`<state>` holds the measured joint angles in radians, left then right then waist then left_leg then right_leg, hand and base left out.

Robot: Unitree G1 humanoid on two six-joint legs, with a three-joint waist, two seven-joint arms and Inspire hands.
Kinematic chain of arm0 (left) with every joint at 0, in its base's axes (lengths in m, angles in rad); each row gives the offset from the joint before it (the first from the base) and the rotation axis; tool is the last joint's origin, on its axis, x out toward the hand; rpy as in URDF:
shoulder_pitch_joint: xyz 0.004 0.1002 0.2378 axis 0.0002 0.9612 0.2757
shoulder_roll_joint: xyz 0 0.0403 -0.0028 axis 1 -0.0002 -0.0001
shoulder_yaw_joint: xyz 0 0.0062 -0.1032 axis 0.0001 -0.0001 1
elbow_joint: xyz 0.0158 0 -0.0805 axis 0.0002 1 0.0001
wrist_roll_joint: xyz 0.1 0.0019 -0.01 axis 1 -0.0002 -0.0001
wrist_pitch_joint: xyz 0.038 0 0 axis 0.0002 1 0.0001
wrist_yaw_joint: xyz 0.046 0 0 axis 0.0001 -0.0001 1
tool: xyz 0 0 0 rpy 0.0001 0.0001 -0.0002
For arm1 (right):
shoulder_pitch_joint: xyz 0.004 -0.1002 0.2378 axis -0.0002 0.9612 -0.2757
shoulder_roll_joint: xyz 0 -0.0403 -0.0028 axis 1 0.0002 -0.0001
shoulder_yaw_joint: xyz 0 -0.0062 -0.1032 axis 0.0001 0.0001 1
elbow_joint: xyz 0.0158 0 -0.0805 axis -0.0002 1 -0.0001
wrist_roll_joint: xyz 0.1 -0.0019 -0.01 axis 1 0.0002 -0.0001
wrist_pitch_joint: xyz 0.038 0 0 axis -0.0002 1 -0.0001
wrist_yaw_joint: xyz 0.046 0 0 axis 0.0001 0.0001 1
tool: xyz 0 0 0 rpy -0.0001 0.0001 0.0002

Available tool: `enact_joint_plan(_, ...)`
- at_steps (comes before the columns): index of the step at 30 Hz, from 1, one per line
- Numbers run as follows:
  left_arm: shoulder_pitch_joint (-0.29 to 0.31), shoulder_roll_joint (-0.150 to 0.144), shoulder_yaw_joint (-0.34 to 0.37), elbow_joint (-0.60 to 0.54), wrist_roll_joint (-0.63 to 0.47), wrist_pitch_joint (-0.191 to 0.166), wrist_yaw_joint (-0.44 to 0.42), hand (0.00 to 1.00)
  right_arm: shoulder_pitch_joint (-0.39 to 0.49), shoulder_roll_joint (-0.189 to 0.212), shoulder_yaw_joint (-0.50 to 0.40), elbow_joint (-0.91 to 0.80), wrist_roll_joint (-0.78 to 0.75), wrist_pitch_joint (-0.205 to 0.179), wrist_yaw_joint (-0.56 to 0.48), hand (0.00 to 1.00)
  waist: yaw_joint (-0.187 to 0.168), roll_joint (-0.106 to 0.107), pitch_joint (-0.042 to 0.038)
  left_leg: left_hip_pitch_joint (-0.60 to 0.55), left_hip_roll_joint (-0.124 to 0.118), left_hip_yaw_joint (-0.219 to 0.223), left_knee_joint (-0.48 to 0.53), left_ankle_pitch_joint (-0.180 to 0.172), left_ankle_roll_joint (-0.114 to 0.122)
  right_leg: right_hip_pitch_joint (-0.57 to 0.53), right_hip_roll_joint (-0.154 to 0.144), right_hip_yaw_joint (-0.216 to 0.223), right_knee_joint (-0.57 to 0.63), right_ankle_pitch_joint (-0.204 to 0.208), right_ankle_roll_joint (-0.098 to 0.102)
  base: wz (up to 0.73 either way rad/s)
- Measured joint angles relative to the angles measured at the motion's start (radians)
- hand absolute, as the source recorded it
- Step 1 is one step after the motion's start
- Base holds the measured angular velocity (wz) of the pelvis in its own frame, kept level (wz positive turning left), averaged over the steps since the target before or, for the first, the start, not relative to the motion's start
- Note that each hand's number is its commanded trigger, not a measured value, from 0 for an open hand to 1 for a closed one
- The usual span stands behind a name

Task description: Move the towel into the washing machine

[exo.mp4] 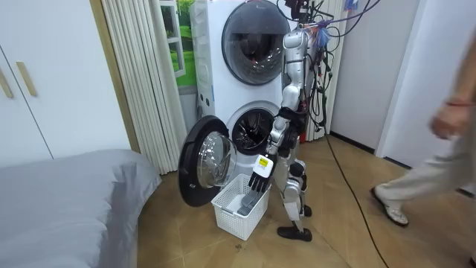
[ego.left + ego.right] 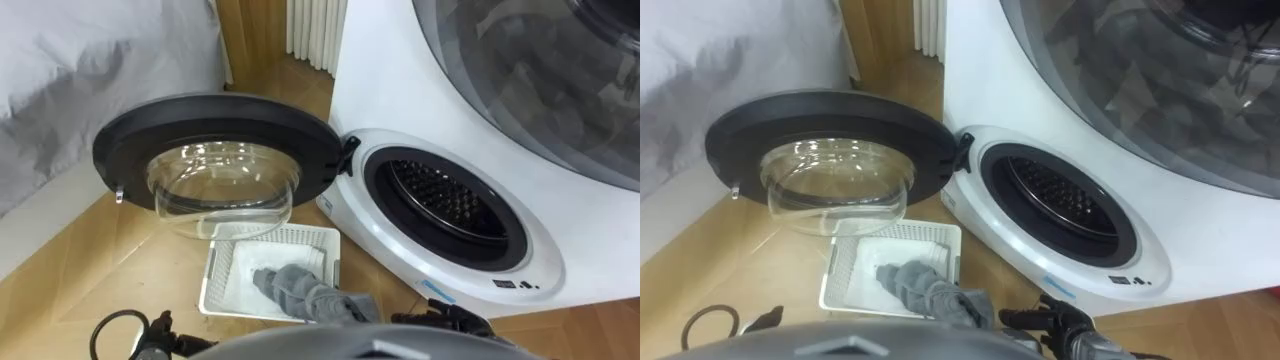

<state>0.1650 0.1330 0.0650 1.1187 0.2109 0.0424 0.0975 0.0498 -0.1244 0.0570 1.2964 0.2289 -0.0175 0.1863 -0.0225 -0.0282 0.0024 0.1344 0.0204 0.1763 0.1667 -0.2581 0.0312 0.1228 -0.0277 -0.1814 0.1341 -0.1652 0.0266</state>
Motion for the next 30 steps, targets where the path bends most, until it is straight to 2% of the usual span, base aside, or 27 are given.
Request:
enact_joint_plan(5,-0.007,0.001,-0.018,0.000,0.013,-0.008,0.003,0.00,-0.002,-0.004,0.012,0.002,0.009,-0.017,0.002,0.00,0.000,0.009,-0.0015,-0.023,-0.001,-0.004,0.003,0.000,0.000,-0.022,0.000,0.001,0.001,0.000,0.000,0.00)
enact_joint_plan(11,-0.049,0.006,-0.055,0.001,0.030,-0.018,0.007,0.00,-0.032,-0.011,0.040,0.023,0.007,-0.018,0.014,0.00,-0.001,0.010,-0.0017,-0.086,-0.002,-0.006,0.025,0.001,-0.001,-0.075,-0.003,-0.002,0.003,0.000,0.000,0.00)
enact_joint_plan(14,-0.076,0.015,-0.087,0.002,0.074,-0.028,0.008,0.00,-0.051,-0.012,0.041,0.026,-0.015,-0.026,0.015,0.00,-0.003,0.011,-0.0010,-0.125,0.001,-0.010,0.036,0.003,-0.001,-0.115,-0.004,-0.003,0.011,0.001,-0.002,0.00)
enact_joint_plan(16,-0.099,0.015,-0.125,0.002,0.115,-0.031,0.008,0.00,-0.082,-0.018,0.043,0.034,-0.044,-0.029,0.016,0.00,-0.011,0.019,0.0042,-0.152,0.002,-0.015,0.036,0.007,0.001,-0.143,-0.007,-0.009,0.018,0.001,-0.002,0.05)
enact_joint_plan(20,-0.165,0.012,-0.169,0.024,0.190,-0.042,0.008,0.00,-0.133,-0.019,0.081,0.046,-0.052,-0.032,0.013,0.00,-0.016,0.022,0.0084,-0.211,0.000,-0.020,0.038,0.020,0.003,-0.211,-0.011,-0.011,0.041,0.003,-0.006,0.02)
enact_joint_plan(23,-0.240,-0.002,-0.213,0.053,0.226,-0.059,0.007,0.00,-0.193,-0.018,0.091,0.075,-0.083,-0.036,0.012,0.00,-0.022,0.028,0.0225,-0.256,0.002,-0.025,0.040,0.032,0.004,-0.290,-0.015,-0.011,0.104,0.003,-0.006,-0.01)
enact_joint_plan(24,-0.273,-0.008,-0.232,0.068,0.251,-0.073,0.007,0.00,-0.210,-0.018,0.099,0.080,-0.096,-0.038,0.008,0.00,-0.025,0.031,0.0328,-0.278,0.002,-0.025,0.047,0.034,0.004,-0.328,-0.018,-0.012,0.142,0.001,-0.009,-0.15)
enact_joint_plan(25,-0.309,-0.014,-0.254,0.084,0.264,-0.085,0.007,0.00,-0.233,-0.017,0.107,0.080,-0.105,-0.040,0.005,0.00,-0.026,0.029,0.0387,-0.310,0.002,-0.025,0.066,0.034,0.004,-0.376,-0.023,-0.009,0.184,-0.003,-0.015,-0.18)
enact_joint_plan(27,-0.349,-0.024,-0.279,0.101,0.264,-0.099,0.006,0.00,-0.264,-0.017,0.120,0.080,-0.111,-0.050,0.000,0.00,-0.029,0.026,0.0421,-0.371,0.001,-0.024,0.103,0.034,0.004,-0.452,-0.037,-0.013,0.250,-0.006,-0.020,-0.19)
enact_joint_plan(29,-0.397,-0.034,-0.306,0.119,0.273,-0.110,0.005,0.00,-0.282,-0.016,0.123,0.077,-0.112,-0.059,-0.008,0.00,-0.037,0.026,0.0508,-0.424,0.001,-0.025,0.149,0.034,0.004,-0.514,-0.048,-0.011,0.307,-0.006,-0.020,-0.08)
enact_joint_plan(30,-0.427,-0.035,-0.326,0.124,0.289,-0.114,0.004,0.00,-0.291,-0.015,0.137,0.073,-0.111,-0.059,-0.015,0.00,-0.047,0.024,0.0577,-0.453,-0.001,-0.024,0.170,0.034,0.004,-0.556,-0.057,-0.007,0.353,-0.006,-0.020,0.03)
